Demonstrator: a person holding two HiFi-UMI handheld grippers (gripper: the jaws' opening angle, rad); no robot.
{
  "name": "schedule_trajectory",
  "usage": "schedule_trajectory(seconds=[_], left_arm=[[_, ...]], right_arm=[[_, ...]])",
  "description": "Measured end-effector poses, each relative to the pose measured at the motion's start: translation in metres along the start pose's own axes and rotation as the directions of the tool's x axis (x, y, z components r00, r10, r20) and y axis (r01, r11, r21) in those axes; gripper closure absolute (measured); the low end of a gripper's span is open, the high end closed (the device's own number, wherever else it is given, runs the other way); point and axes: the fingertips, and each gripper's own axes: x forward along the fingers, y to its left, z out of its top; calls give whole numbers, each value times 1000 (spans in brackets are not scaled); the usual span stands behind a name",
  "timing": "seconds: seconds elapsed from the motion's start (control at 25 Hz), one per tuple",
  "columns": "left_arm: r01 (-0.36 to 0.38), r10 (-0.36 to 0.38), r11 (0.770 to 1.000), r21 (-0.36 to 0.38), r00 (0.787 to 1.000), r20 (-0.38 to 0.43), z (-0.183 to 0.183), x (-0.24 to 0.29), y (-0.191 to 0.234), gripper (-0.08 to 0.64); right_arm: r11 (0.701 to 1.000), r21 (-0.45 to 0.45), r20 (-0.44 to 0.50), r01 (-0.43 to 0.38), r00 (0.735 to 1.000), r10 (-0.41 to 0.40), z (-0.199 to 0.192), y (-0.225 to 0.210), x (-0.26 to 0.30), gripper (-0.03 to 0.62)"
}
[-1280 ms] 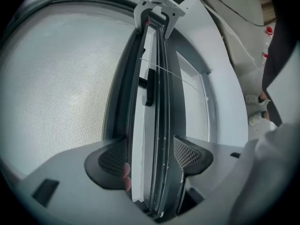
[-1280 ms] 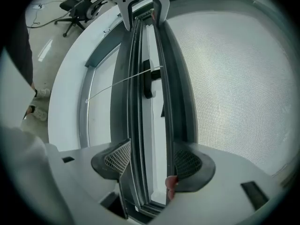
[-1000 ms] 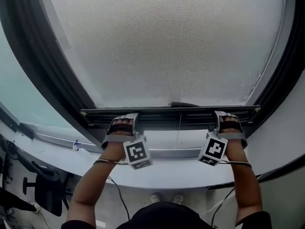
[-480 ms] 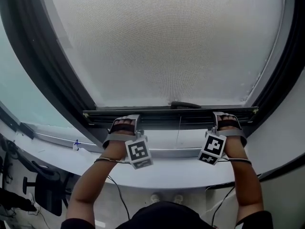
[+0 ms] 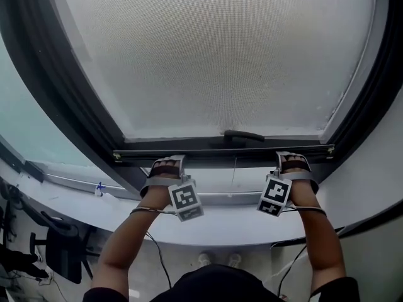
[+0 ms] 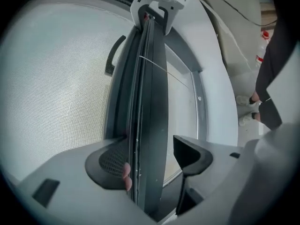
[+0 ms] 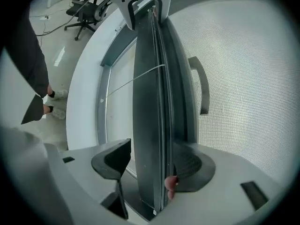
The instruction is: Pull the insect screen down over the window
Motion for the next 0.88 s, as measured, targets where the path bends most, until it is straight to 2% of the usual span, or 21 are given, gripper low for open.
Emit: schedule_trajectory(seconds=[0.12, 0.48, 0.64, 0.8, 0.88], left_arm=[[17, -17, 1000, -1, 1000, 4, 0, 2, -4, 252], [31, -30, 999, -22, 1000, 6, 1, 6, -10, 255], [-2, 2, 1000, 9, 1000, -1, 1, 8, -14, 264], [-6, 6, 1000, 2, 1000, -3, 0, 9, -12, 264], [-36, 36, 999, 14, 999, -13, 0, 13, -9, 264]], right_arm=[[1000, -4, -7, -20, 1000, 20, -1, 6, 2, 310], [1000, 6, -21, 20, 1000, -20, 1, 11, 6, 308], [1000, 15, -13, 20, 1000, -20, 1, 15, 8, 310], [999, 28, -5, 35, 999, -35, 3, 12, 8, 310], [997, 51, 5, 51, 999, -52, 3, 8, 11, 310]])
